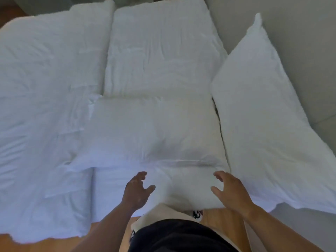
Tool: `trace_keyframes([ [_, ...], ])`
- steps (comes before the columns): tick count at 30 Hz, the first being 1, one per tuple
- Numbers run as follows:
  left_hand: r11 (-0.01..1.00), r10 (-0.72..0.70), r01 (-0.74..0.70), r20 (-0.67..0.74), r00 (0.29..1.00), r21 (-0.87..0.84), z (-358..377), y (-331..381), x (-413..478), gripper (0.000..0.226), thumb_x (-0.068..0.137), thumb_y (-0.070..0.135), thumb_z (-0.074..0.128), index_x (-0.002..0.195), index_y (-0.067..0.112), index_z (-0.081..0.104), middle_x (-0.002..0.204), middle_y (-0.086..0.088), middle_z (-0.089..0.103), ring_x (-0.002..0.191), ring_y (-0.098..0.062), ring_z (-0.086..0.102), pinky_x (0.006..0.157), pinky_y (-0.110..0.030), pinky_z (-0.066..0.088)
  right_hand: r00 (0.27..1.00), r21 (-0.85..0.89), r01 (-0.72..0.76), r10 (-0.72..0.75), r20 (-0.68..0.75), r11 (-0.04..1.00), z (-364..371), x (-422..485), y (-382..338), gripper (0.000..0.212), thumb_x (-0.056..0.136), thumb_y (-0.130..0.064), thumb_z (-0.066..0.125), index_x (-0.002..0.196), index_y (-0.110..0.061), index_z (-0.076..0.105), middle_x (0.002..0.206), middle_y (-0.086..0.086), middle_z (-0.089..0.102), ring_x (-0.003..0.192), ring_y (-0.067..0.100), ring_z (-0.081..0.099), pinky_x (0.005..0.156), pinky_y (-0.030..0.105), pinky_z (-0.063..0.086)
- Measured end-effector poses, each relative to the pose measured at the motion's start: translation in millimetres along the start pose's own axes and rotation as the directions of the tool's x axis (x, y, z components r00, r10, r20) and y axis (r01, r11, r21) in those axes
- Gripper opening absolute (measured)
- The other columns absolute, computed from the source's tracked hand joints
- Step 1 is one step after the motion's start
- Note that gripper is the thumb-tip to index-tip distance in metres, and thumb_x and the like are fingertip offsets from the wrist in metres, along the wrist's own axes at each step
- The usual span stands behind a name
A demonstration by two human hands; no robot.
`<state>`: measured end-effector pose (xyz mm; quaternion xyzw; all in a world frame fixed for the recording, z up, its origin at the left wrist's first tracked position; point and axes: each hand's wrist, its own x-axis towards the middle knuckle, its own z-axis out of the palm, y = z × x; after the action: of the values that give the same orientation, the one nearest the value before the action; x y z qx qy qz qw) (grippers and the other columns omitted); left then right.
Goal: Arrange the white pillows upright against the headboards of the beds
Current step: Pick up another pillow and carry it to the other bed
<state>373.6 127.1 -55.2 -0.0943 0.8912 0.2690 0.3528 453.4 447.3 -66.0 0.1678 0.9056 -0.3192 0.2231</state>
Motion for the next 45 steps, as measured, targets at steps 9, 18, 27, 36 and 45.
trace_keyframes([
  [9, 0.933, -0.204, 0.204, 0.031, 0.978, -0.295, 5.2, -50.0, -5.6, 0.058, 0.089, 0.037, 0.073, 0.14, 0.019, 0.053, 0.133, -0.003, 0.063, 0.106, -0.018, 0.061, 0.093, -0.03, 0.049, 0.99, -0.155, 0.106, -0.09, 0.111, 0.982, -4.7, 35.7, -52.0, 0.049, 0.089, -0.032, 0.073, 0.134, -0.019, 0.058, 0.127, -0.002, 0.064, 0.114, 0.012, 0.06, 0.097, 0.024, 0.045],
  [18, 0.361, -0.348, 0.408, 0.285, 0.893, -0.838, -20.1, -55.4, 50.0, 0.086, 0.064, 0.041, 0.088, 0.137, 0.012, 0.053, 0.101, -0.012, 0.07, 0.084, -0.021, 0.068, 0.102, -0.046, 0.055, 0.974, -0.296, 0.227, -0.21, 0.089, 0.928, -37.4, 165.3, -169.1, 0.049, 0.084, -0.031, 0.079, 0.128, -0.017, 0.062, 0.118, 0.005, 0.069, 0.108, 0.02, 0.063, 0.092, 0.031, 0.047],
  [27, -0.01, -0.416, 0.319, 0.294, 0.86, -0.948, 11.7, -1.6, 108.1, 0.129, 0.054, 0.058, 0.094, 0.159, 0.019, 0.028, 0.124, -0.005, 0.063, 0.104, -0.019, 0.063, 0.114, -0.048, 0.044, 0.921, -0.393, 0.379, -0.301, 0.247, 0.838, -35.1, 313.2, -261.2, 0.083, 0.077, -0.062, 0.074, 0.144, -0.023, 0.047, 0.145, 0.006, 0.05, 0.13, 0.024, 0.052, 0.103, 0.037, 0.041],
  [36, -0.206, -0.608, 0.053, 0.17, 0.775, -0.977, 39.7, 34.1, 167.1, 0.112, 0.055, 0.053, 0.096, 0.143, 0.023, 0.035, 0.128, -0.003, 0.062, 0.111, -0.026, 0.062, 0.085, -0.036, 0.048, 0.857, -0.317, 0.466, -0.332, 0.393, 0.826, 0.0, 419.6, -270.6, 0.094, 0.068, -0.076, 0.071, 0.148, -0.035, 0.041, 0.148, -0.004, 0.048, 0.135, 0.018, 0.048, 0.107, 0.036, 0.039],
  [45, -0.272, -0.663, -0.051, 0.148, 0.733, -0.961, 66.3, 31.6, 204.4, 0.128, 0.041, 0.061, 0.097, 0.149, 0.033, 0.033, 0.13, 0.005, 0.063, 0.117, -0.025, 0.062, 0.1, -0.039, 0.048, 0.824, -0.16, 0.339, -0.21, 0.527, 0.927, 26.1, 470.5, -257.7, 0.08, 0.064, -0.081, 0.07, 0.13, -0.037, 0.061, 0.121, -0.014, 0.067, 0.107, 0.007, 0.064, 0.094, 0.033, 0.047],
])
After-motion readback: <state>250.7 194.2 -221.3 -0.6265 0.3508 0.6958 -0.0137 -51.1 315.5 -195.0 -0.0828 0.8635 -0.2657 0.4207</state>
